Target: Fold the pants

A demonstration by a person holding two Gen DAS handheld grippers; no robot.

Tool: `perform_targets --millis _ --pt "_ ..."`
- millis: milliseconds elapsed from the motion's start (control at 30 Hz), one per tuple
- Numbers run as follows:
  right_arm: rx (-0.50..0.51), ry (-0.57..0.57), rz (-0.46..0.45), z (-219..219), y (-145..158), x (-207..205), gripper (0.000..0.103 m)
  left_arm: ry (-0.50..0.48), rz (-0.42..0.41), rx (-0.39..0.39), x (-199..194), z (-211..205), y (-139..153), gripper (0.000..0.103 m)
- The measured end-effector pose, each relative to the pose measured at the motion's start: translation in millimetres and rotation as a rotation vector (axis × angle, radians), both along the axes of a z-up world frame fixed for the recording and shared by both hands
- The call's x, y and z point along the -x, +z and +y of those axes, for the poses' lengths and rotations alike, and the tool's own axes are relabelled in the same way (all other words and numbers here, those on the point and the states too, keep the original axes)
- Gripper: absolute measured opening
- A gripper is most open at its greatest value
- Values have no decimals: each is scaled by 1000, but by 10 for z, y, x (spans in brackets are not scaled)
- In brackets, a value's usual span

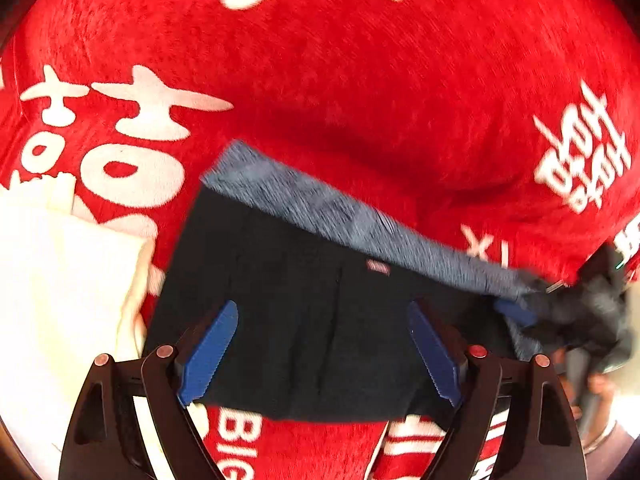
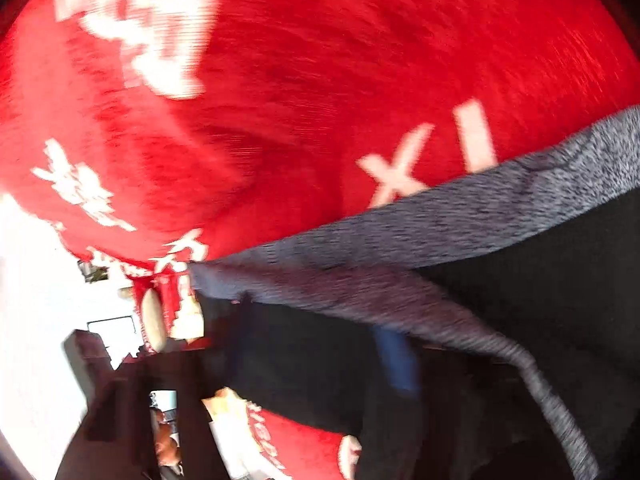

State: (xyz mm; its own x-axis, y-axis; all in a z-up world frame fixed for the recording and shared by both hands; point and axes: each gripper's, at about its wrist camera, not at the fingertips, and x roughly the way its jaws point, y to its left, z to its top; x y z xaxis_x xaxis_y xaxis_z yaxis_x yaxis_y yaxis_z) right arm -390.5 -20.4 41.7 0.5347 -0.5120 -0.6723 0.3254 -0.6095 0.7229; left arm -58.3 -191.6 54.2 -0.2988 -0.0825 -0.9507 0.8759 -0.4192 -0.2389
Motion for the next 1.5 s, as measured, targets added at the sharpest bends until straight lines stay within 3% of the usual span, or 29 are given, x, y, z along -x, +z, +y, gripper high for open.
perform_targets --millis 167,367,567,733,933,1100,1167,1400,1433,1500 --pt "59 34 48 309 516 -14 85 -148 -18 4 321 662 169 87" --pt "-23 52 221 1486 937 -35 85 -341 -53 -25 783 1608 154 87" --pt "-195 -63 292 2959 983 85 85 -492 -28 -122 1237 2448 75 87" --pt "-369 -211 330 4098 869 102 85 -585 15 -182 1592 2836 -57 87" --pt "-457 -359 346 4808 697 93 84 -618 31 -204 1923 3000 -256 87" --pt "-455 -342 371 4957 577 60 71 -612 53 -219 1956 3089 -235 87" --pt "-440 -347 371 4995 569 70 60 -617 58 -204 2000 3127 -219 87" --pt "-321 -320 288 5120 527 206 52 -591 38 -236 2202 3280 -380 87" --pt "-296 -314 258 5166 512 273 46 -579 34 -244 2200 3298 -396 87" --pt "-269 -299 182 5186 414 335 20 -540 34 -271 2197 3324 -448 86"
